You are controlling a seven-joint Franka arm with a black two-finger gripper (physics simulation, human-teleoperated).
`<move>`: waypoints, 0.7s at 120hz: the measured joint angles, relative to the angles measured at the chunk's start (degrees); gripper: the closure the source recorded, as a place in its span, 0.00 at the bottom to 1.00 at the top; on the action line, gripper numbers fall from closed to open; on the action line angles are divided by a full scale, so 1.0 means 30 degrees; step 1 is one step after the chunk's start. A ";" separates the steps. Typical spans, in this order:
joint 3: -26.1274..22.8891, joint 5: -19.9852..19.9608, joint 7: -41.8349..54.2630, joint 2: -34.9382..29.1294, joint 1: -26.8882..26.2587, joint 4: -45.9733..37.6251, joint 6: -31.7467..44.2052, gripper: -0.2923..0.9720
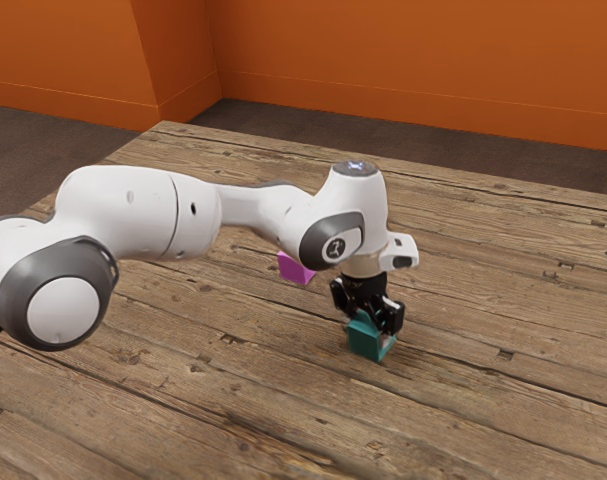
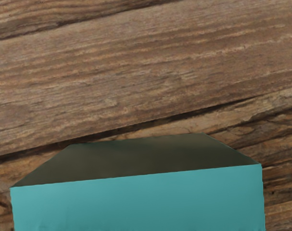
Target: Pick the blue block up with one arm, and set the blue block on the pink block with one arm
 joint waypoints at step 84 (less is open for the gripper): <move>-0.0017 0.0146 -0.0444 -0.1449 0.0158 0.1084 -0.1033 0.48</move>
